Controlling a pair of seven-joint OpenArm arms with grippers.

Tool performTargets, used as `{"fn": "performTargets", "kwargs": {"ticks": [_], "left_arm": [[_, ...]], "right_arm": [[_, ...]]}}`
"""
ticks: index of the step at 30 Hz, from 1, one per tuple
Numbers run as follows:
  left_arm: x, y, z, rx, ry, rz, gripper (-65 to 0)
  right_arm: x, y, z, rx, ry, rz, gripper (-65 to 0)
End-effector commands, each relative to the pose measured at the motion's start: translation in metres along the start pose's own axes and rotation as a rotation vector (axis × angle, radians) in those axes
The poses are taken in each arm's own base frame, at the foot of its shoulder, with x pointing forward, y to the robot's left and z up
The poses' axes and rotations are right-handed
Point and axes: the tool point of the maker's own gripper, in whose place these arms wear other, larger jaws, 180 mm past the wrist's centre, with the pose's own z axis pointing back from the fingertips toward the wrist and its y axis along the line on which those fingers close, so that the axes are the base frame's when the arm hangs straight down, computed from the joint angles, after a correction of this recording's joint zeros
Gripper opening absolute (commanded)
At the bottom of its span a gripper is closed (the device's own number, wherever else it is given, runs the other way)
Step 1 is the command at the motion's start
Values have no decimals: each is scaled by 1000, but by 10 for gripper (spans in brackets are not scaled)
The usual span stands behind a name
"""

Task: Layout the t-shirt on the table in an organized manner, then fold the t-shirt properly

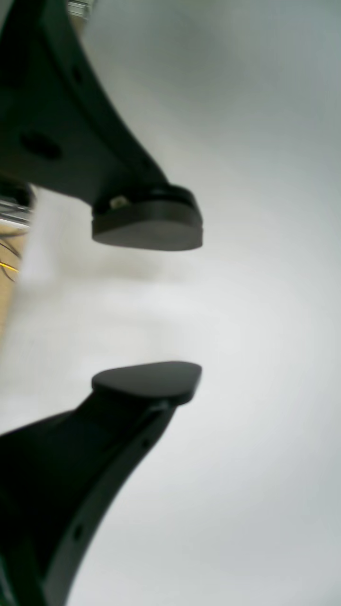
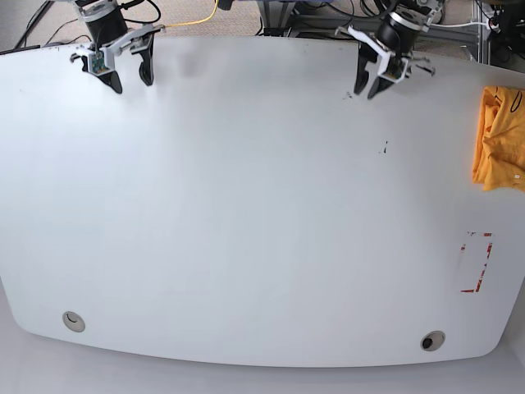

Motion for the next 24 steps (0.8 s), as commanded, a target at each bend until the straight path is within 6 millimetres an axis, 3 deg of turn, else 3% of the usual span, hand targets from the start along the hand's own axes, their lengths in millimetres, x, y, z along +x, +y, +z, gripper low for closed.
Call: {"fn": "performTargets", "kwargs": {"ticks": [1, 5, 13, 19, 24], "left_arm": [[0, -5, 21, 0, 5, 10, -528], [-42, -29, 69, -30, 174, 65, -528], [-98, -59, 140, -77, 423, 140, -528], [-150, -62, 167, -110, 565, 170, -528], [-204, -53, 148, -82, 622, 225, -528]], "right_arm": [[4, 9, 20, 23, -11, -14, -293], [-20, 22, 60, 37, 86, -87, -293], [-64, 34, 122, 33, 272, -200, -293], [-117, 50, 142, 38, 404, -311, -293], [-172, 63, 142, 74, 512, -383, -293]]}}
